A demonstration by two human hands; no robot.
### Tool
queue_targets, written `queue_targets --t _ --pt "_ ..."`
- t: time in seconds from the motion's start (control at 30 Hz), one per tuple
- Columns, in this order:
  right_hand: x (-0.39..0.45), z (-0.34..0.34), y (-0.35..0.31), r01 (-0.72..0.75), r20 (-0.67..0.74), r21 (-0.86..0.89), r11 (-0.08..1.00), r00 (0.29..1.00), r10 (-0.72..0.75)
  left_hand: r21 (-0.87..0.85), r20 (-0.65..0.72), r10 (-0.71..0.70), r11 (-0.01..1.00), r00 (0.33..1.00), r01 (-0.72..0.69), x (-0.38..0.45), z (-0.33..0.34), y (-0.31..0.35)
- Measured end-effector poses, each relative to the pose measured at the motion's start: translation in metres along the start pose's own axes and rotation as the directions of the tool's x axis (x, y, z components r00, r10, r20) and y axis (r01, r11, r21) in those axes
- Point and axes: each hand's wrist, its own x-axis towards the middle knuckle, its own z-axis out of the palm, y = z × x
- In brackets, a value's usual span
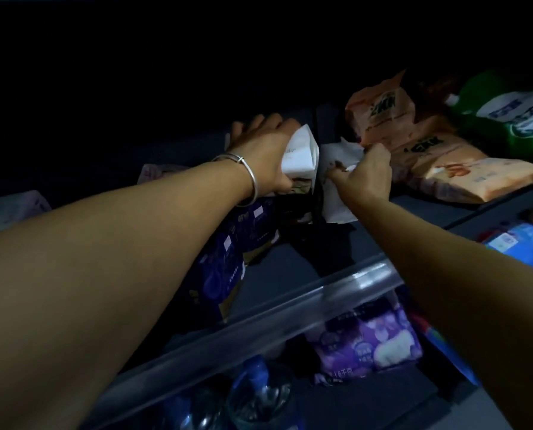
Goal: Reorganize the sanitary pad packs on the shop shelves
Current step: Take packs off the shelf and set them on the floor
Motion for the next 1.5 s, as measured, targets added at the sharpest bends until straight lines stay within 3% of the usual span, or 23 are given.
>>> queue_targets --t 0.2,0.47,0.6,0.73,1.03,1.23,1.33,1.5 --pt "-0.032 -0.080 -0.018 -0.071 -0.016 0.233 0.970 0.997 0.077 -0.059 -0.020 -0.095 0.994 0.995 0.093 -0.035 -0.048 0.040" --pt "-0.125 -0.150 -0.003 -0.330 0.275 0.276 0.903 0.927 0.255 -0.214 0.162 -0.237 0.939 0.958 0.268 -0.130 -0.073 0.095" --pt "-0.179 -0.173 0.026 -0.546 0.494 0.302 0.781 0.790 0.362 -0.331 0.320 -0.269 0.866 0.908 0.374 -0.192 -0.071 0.119" --pt "-0.232 -0.196 0.056 -0.671 0.687 0.193 0.716 0.613 0.390 -0.398 0.440 -0.283 0.789 0.852 0.468 -0.246 -0.064 0.141" --pt "-0.345 -0.204 0.112 -0.678 0.731 -0.164 0.717 0.405 0.549 -0.339 0.646 -0.206 0.785 0.735 0.518 -0.358 0.013 0.171" --pt "-0.392 -0.193 0.177 -0.654 0.794 -0.379 0.654 0.133 0.593 -0.223 0.838 -0.114 0.821 0.533 0.525 -0.408 0.077 0.188" --pt "-0.412 -0.184 0.211 -0.680 0.799 -0.386 0.623 0.091 0.595 -0.223 0.858 -0.090 0.822 0.506 0.523 -0.429 0.108 0.206" --pt "-0.449 -0.172 0.265 -0.722 0.751 -0.374 0.582 0.132 0.647 -0.123 0.887 -0.083 0.905 0.454 0.406 -0.459 0.150 0.234"
